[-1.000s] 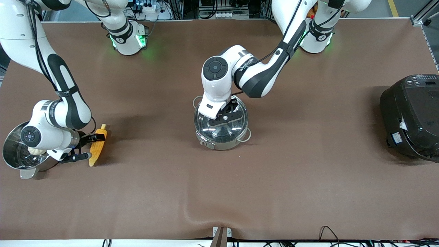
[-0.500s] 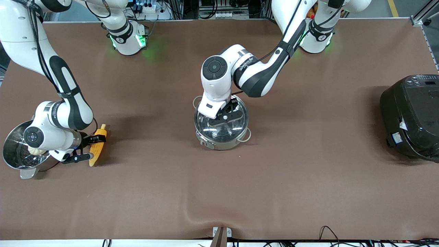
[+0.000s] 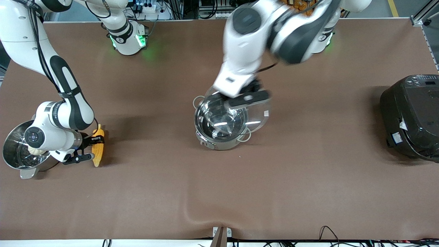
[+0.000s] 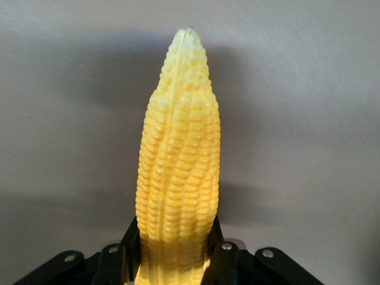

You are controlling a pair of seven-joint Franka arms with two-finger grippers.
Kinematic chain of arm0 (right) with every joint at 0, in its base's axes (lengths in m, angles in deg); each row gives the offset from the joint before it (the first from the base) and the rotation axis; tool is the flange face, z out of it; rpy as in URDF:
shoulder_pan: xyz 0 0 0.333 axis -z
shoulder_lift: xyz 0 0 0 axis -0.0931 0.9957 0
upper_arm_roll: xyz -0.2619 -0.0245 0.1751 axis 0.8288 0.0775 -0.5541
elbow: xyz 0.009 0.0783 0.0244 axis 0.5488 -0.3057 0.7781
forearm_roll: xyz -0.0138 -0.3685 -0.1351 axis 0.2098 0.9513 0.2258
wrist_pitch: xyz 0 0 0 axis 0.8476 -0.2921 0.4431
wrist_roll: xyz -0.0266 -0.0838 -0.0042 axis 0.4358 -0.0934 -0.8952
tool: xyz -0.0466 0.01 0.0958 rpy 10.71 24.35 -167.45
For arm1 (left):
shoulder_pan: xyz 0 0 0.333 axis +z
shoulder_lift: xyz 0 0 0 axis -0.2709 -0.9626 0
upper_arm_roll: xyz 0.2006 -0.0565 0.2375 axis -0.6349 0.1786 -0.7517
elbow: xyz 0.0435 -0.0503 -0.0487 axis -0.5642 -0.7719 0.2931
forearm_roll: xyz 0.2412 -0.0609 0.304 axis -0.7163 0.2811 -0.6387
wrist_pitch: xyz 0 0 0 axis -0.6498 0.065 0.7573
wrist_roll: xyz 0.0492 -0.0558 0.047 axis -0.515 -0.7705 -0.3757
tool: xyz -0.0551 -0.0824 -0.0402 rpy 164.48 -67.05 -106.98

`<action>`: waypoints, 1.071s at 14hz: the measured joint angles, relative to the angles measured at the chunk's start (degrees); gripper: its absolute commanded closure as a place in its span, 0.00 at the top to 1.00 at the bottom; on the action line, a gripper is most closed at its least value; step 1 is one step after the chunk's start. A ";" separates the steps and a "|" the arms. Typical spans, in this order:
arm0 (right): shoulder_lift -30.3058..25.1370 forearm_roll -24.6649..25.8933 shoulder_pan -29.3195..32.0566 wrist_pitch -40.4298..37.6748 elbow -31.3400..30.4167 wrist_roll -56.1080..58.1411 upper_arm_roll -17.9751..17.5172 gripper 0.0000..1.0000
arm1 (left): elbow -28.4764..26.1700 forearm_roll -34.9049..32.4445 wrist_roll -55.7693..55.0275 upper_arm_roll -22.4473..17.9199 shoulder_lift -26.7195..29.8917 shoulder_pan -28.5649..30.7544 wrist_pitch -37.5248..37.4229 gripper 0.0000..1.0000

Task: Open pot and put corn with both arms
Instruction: 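Lift the glass lid off the pot with the left gripper, then set the lid on the table while the right gripper carries the corn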

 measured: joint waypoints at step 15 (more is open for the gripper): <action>-4.53 -0.06 -2.15 -7.53 9.03 10.80 -22.18 0.00 | -59.16 -0.25 27.75 0.03 20.14 26.59 38.24 0.00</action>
